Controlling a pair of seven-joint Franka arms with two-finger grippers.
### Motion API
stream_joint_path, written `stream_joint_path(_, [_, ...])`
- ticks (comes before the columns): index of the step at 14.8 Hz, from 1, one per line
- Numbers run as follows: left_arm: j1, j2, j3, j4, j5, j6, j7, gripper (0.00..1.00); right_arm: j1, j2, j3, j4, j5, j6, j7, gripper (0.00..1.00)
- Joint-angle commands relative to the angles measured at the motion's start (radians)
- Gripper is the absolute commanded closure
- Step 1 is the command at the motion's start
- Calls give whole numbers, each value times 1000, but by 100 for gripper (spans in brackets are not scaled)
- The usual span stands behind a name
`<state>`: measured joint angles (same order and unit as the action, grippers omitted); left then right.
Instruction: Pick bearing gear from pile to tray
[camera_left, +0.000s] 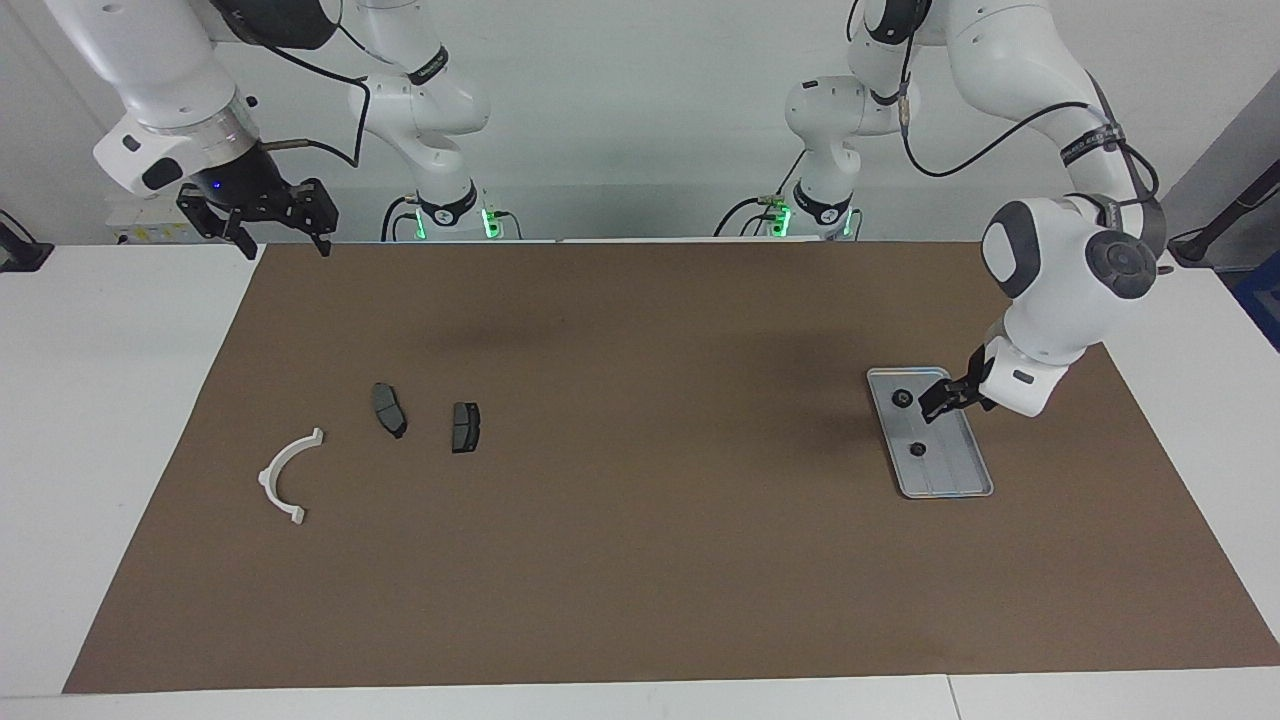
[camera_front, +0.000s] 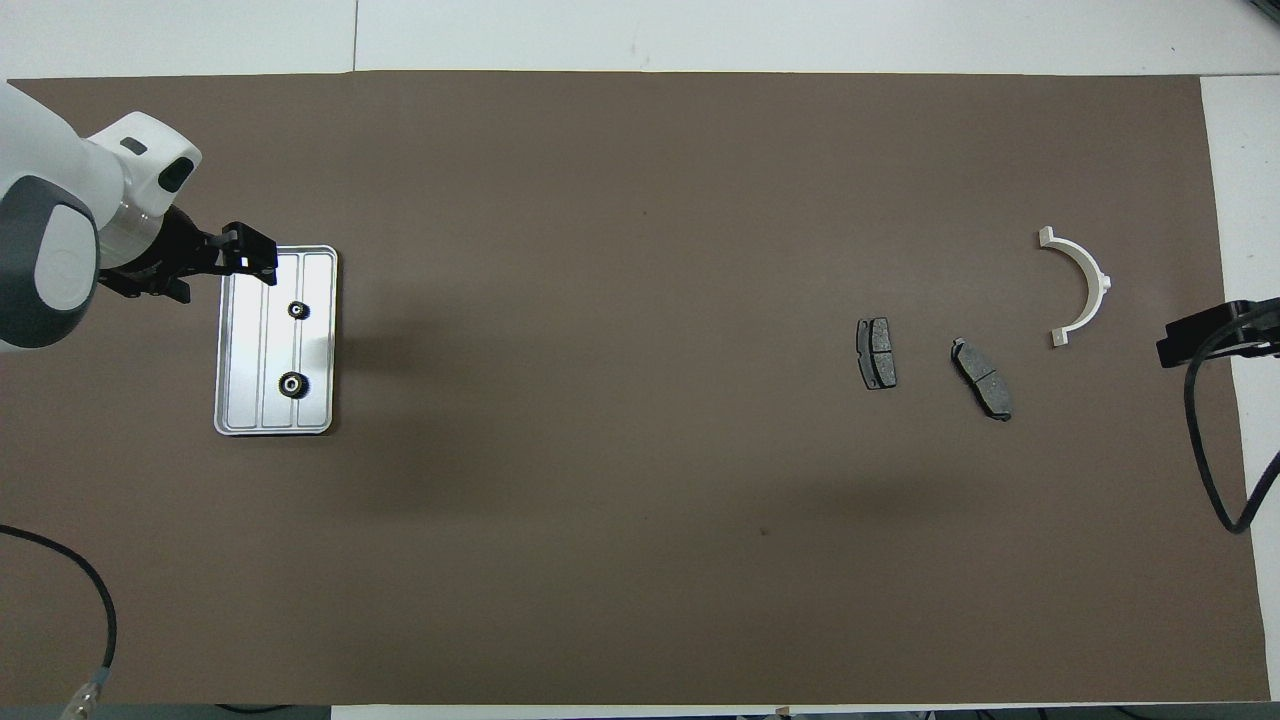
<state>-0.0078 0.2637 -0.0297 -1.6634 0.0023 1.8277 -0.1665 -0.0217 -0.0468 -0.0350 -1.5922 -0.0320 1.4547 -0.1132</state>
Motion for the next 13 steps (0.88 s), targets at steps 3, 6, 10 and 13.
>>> stream_joint_path(3, [-1, -107, -2, -22, 7, -123, 9, 0, -14, -21, 11, -20, -8, 3, 15, 10])
stream_joint_path(6, [-3, -155, -2, -10, 7, -183, 10, 0, -15, -21, 11, -20, -8, 1, 15, 10])
stream_joint_path(10, [9, -241, -2, -22, 7, -254, 18, 0, -14, -19, 9, -19, -8, 3, 15, 10])
stream_joint_path(13, [9, -251, -4, -41, 5, -255, 13, 0, -14, -19, 9, -19, -8, 3, 15, 10])
